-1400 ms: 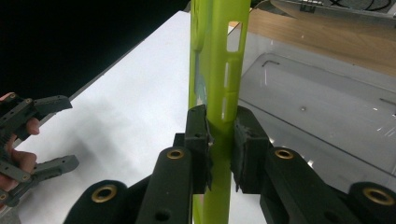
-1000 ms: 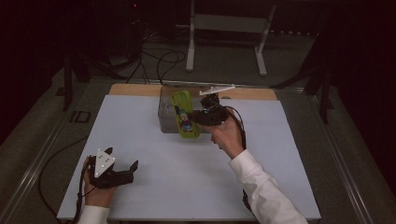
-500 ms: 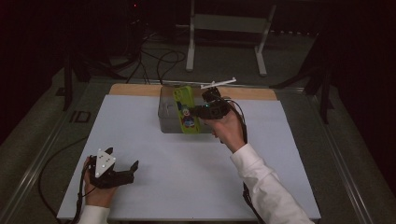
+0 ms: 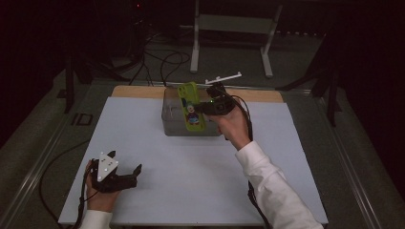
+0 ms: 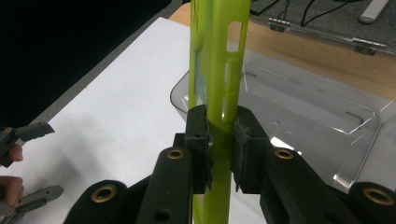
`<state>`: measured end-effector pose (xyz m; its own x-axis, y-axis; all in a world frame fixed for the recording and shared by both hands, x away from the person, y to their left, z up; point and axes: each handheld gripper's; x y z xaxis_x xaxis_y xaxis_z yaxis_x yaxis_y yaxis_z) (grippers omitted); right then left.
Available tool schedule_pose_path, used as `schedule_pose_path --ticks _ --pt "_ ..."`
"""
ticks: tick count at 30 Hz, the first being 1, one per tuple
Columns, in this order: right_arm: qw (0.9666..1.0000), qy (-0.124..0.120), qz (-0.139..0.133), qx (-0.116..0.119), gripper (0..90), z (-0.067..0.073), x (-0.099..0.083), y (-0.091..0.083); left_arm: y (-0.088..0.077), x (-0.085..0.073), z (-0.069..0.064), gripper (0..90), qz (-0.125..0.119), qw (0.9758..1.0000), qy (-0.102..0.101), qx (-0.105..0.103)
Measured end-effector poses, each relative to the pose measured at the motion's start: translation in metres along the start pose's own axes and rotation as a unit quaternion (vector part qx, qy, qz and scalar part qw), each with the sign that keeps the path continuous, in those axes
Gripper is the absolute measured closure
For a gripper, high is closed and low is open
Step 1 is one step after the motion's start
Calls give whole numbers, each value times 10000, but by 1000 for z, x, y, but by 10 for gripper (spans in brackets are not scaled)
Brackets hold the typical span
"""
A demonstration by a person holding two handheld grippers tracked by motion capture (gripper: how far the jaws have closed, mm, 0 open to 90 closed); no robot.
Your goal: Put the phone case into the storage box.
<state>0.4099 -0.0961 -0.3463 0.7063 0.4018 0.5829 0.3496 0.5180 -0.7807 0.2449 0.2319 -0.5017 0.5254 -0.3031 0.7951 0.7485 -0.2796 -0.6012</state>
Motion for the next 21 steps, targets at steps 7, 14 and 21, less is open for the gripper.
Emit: schedule_pose_path --ticks 7,14,21 --pt "10000 81 -25 -45 787 -4 7 -1 0 0 0 0 5 10000 13 0" --pt "9998 110 -78 -125 787 -6 11 -2 0 0 0 0 -2 10000 7 -7" --pt "9996 176 -95 -197 787 -9 16 -2 0 0 0 0 -2 10000 3 -6"
Point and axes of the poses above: each handheld gripper's, and its own axes: y roughly forward along the jaws, x roughly out of its top, z roughly to its left, and after that the axes turned 11 degrees about z, right-handed
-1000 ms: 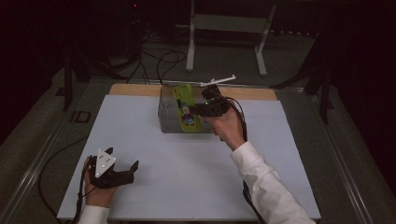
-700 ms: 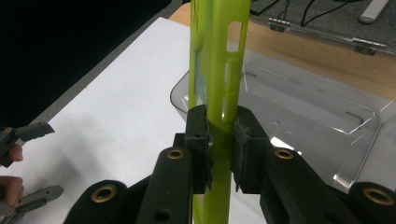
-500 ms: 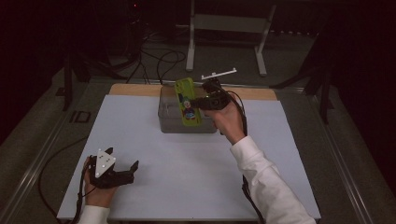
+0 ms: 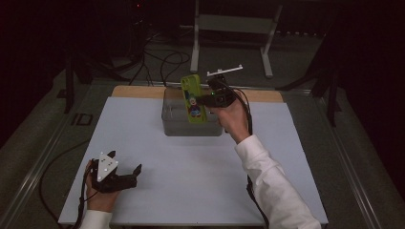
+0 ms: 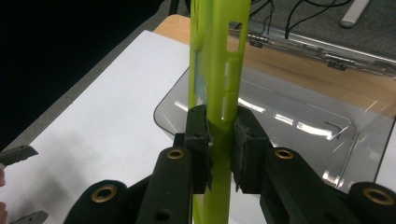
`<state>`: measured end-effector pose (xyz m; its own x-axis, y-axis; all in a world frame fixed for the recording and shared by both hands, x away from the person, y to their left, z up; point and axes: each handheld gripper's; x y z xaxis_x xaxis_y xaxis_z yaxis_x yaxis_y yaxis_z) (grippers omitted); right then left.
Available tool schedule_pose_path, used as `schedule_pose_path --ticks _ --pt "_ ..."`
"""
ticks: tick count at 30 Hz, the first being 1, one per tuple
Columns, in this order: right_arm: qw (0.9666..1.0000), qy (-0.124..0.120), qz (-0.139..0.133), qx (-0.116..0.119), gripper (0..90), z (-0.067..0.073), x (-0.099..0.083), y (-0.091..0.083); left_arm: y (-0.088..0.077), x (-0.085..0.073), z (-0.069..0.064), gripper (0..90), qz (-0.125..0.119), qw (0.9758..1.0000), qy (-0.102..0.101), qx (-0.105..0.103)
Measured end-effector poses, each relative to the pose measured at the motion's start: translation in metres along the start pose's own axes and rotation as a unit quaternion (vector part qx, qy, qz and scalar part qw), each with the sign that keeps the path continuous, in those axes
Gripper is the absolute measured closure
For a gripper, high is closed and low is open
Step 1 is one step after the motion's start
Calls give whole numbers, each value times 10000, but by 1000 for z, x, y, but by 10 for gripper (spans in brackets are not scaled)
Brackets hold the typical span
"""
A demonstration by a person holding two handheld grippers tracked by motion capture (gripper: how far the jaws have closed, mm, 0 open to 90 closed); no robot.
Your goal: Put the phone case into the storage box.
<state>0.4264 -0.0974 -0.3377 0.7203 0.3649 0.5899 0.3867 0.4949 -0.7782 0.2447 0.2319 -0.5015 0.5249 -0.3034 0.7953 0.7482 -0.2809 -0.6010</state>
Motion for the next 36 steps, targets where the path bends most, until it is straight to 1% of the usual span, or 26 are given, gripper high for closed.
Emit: schedule_pose_path --ticks 5,9,22,28,36 --pt "10000 28 -6 -61 787 -2 4 0 0 0 0 0 2 10000 -2 1" --pt "10000 63 -7 -61 787 -3 5 0 0 0 0 0 2 10000 5 -4" --pt "9993 302 26 -220 787 -13 14 3 0 0 0 0 2 10000 13 -9" --pt "9988 429 29 -216 787 -16 16 4 0 0 0 0 5 10000 18 -13" --pt "9978 592 76 -287 787 -24 19 7 1 0 -1 0 7 10000 15 -19"
Point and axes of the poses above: each handheld gripper's, and its own axes: y roughly forward along the jaws, x roughly out of its top, z roughly to its left, and after that the axes turned 11 degrees about z, right-handed
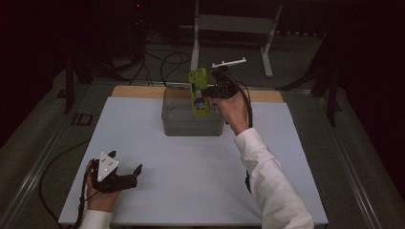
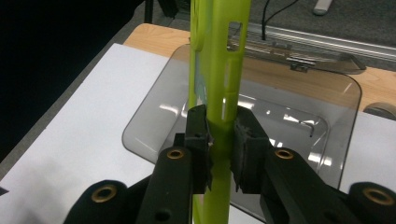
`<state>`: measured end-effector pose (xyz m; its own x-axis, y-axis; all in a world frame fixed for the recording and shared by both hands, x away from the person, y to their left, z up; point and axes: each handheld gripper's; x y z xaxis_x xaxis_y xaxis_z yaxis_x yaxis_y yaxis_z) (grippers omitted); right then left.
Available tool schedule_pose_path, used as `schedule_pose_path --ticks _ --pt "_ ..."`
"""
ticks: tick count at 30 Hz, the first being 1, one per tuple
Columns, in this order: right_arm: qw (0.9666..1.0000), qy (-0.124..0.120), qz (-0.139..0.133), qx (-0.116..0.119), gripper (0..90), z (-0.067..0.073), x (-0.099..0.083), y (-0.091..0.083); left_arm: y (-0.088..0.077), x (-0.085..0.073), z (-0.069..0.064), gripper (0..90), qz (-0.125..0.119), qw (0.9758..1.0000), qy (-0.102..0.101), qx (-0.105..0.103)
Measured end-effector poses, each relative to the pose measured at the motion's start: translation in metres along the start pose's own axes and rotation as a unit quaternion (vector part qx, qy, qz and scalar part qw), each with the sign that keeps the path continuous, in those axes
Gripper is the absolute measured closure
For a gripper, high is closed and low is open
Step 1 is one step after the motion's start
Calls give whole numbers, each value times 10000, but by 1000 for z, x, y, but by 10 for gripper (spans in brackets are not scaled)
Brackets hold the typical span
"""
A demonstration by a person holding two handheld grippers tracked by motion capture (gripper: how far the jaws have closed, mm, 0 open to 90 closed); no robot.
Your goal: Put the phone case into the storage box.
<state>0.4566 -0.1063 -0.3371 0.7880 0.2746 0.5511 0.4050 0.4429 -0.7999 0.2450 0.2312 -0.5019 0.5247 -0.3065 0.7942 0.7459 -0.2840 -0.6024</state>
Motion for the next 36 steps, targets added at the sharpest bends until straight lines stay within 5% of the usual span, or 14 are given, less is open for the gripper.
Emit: schedule_pose_path --ticks 36 --pt "9957 662 306 -577 785 -27 8 22 -1 0 0 0 -14 10000 -3 -20"
Point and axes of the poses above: each handheld gripper's, and its own axes: y roughly forward along the jaws, x roughly out of its top, z roughly to its left, and after that the axes turned 11 degrees about z, right-handed
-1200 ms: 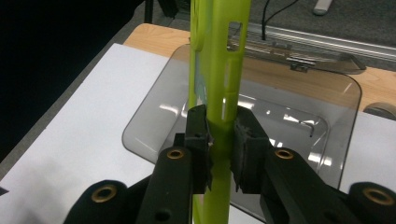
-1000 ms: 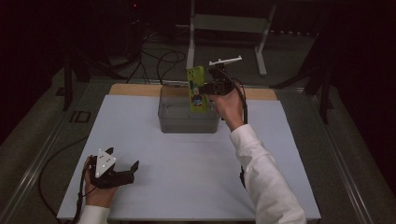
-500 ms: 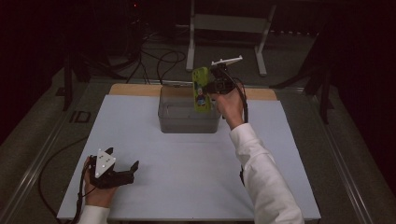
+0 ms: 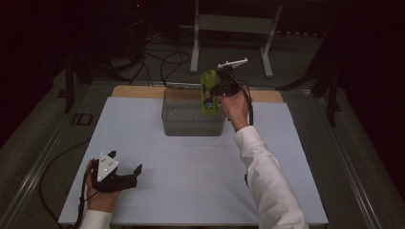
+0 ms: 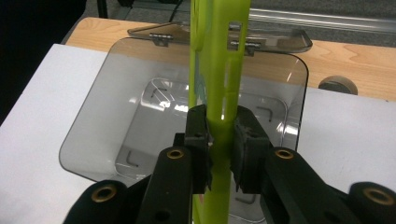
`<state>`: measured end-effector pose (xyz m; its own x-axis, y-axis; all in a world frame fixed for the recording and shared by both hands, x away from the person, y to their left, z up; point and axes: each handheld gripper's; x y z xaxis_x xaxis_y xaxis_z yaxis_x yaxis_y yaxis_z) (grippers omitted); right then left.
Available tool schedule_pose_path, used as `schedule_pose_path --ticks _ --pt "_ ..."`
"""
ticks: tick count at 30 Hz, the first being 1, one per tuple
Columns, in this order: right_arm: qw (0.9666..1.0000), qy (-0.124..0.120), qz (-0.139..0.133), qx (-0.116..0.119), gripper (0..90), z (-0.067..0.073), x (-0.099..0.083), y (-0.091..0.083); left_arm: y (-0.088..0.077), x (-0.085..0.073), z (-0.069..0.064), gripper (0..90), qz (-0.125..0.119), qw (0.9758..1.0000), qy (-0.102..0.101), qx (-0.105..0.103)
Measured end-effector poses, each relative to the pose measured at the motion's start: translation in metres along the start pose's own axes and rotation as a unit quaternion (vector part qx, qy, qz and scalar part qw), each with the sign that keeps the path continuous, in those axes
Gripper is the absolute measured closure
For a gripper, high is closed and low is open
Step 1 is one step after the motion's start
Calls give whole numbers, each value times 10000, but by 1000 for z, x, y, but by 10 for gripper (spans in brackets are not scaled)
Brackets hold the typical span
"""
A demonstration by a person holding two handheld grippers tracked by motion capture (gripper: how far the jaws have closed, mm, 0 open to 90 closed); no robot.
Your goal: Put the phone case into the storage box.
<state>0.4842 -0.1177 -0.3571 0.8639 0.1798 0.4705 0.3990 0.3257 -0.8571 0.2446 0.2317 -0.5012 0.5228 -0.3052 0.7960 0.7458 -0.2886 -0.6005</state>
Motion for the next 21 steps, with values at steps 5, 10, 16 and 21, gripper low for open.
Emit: schedule_pose_path --ticks 5,10,16,21 --pt "9999 9 50 -92 785 -1 1 5 0 0 0 0 -4 10000 3 -3" --pt "9999 43 80 -147 785 0 1 9 0 0 0 0 -6 10000 4 -4" --pt "9997 85 144 -195 785 -1 1 14 0 0 0 0 -12 10000 1 -3" --pt "9994 185 194 -201 784 -4 1 18 0 0 0 0 -9 10000 4 -5"
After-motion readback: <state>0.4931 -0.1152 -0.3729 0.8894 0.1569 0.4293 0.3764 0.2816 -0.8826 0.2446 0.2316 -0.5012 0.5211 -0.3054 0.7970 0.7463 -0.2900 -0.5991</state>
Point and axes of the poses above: each handheld gripper's, and its own axes: y roughly forward along the jaws, x roughly out of its top, z roughly to its left, and after that the axes turned 11 degrees about z, right-handed
